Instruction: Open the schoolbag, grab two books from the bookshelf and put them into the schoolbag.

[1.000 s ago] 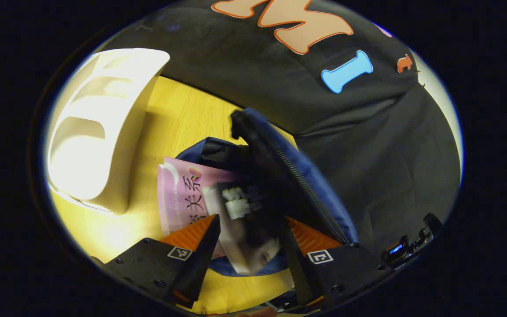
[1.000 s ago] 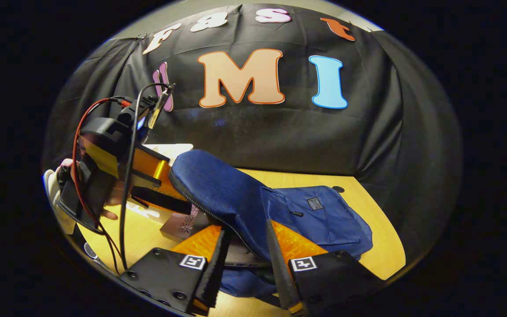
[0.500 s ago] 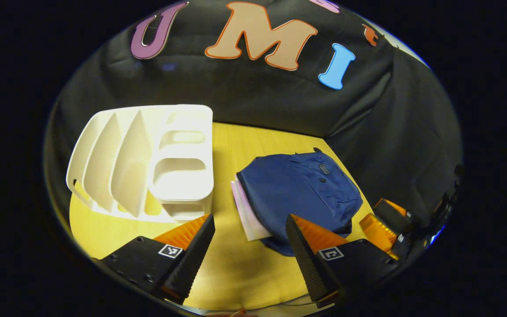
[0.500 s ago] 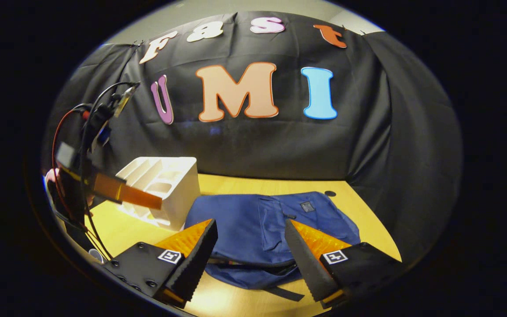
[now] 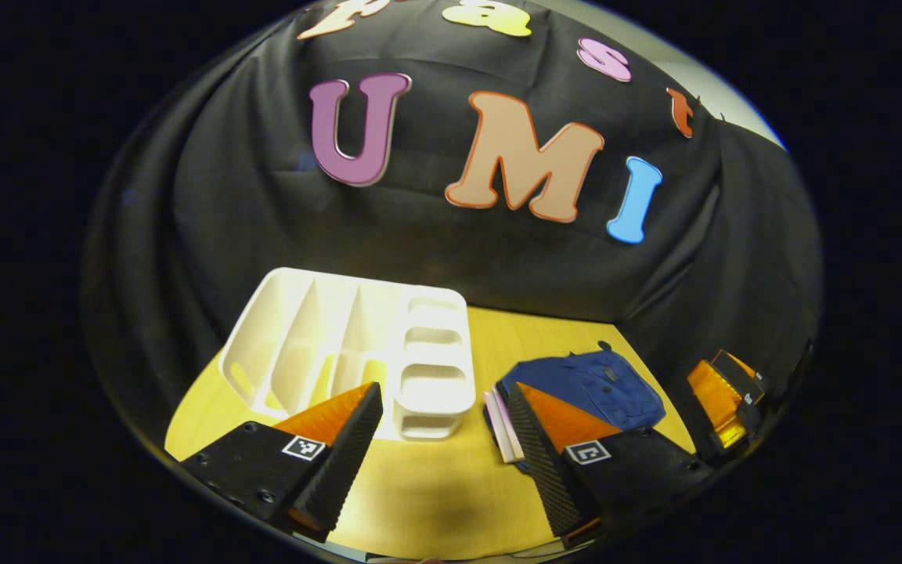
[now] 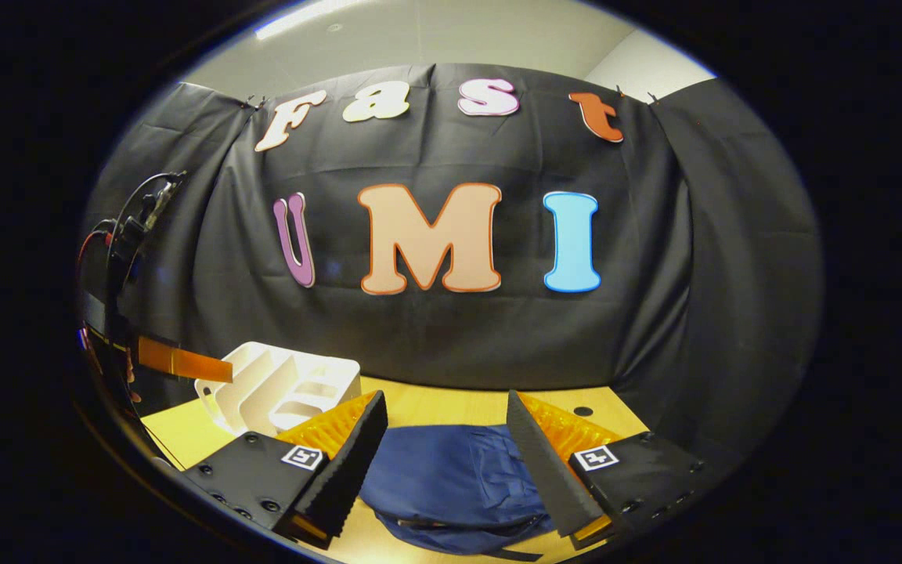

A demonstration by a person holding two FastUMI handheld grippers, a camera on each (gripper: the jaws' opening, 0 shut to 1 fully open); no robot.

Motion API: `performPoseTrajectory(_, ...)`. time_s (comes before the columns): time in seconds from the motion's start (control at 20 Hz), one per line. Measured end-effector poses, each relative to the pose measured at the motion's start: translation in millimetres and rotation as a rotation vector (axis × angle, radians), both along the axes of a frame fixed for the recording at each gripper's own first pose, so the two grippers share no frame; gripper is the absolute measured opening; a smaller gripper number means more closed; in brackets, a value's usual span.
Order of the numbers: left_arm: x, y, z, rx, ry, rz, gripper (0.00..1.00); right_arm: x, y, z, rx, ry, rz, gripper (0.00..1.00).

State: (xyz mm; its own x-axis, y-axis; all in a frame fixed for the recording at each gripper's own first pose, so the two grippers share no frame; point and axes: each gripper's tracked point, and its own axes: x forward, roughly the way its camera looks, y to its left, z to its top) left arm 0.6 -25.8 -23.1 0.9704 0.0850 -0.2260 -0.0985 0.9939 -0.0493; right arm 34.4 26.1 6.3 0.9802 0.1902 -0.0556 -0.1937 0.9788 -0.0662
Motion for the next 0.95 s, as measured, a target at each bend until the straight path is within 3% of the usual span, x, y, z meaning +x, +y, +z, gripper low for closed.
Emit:
performPoseTrajectory(0.25, -7, 37, 44, 0.051, -0.119, 0.041, 0.92, 6, 27, 34, 0.003, -0.075, -0.003, 0.98)
performPoseTrajectory(0.45, -8, 54, 77, 0.023, -0.208, 0.041, 0.89, 1, 43, 41, -0.02, -0.105, -0.017, 0.99)
performPoseTrajectory(0.65, -20, 76, 82, 0.025, -0.233, 0.032, 0.85, -8, 58, 47, -0.014, -0.125, -0.028, 1.0)
performPoseTrajectory(0.95, -41, 98, 88, 0.005, -0.272, -0.003, 0.89, -30, 79, 32, -0.022, -0.105, -0.032, 0.98)
